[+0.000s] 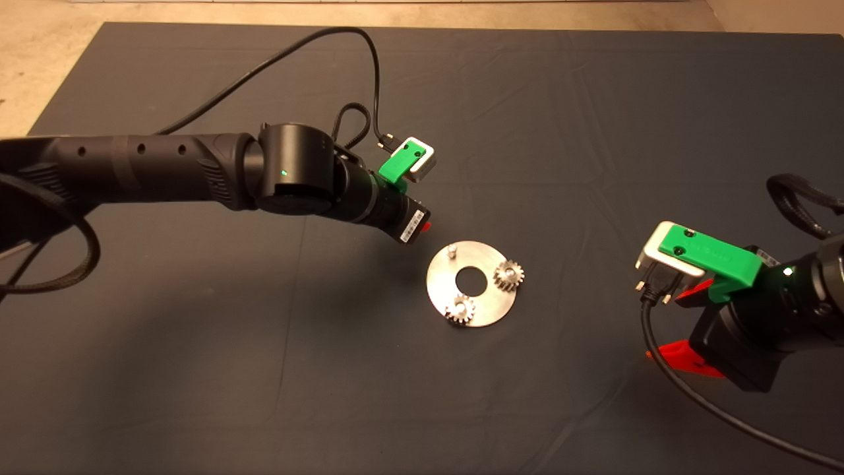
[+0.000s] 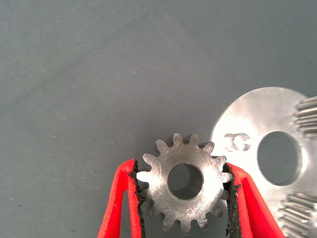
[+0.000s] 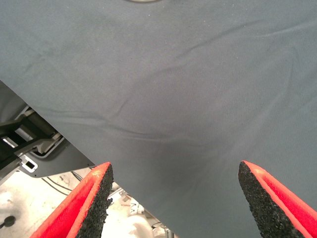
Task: Install three planetary gears onto the carrier pins
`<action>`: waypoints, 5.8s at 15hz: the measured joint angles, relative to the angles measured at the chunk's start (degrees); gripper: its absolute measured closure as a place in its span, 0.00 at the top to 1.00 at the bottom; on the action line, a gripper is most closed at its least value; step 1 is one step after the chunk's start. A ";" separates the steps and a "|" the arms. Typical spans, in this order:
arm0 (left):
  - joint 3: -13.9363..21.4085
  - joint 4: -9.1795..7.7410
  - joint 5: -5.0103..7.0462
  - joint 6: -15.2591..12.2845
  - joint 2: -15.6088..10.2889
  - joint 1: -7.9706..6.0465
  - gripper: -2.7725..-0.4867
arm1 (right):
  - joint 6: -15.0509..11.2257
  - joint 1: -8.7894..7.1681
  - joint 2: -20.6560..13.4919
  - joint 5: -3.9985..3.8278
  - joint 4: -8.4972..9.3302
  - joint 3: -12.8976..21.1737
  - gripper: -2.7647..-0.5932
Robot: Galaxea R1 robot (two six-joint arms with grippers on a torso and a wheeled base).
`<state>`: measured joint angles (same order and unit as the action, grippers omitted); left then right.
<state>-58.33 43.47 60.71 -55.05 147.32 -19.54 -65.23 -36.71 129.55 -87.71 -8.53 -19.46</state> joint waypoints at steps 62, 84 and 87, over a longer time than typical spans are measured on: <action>4.12 16.81 0.83 -4.37 8.08 8.74 0.05 | 2.39 18.46 -17.50 0.01 1.57 0.33 0.58; -0.68 16.82 1.22 6.36 7.56 9.05 0.05 | 2.17 18.47 -17.15 0.01 1.60 0.37 0.58; -0.68 16.07 0.95 6.38 7.52 9.05 0.05 | 2.17 18.47 -17.15 0.01 1.60 0.37 0.58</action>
<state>-59.01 59.54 61.66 -48.68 154.85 -10.50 -63.06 -18.24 112.40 -87.70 -6.94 -19.09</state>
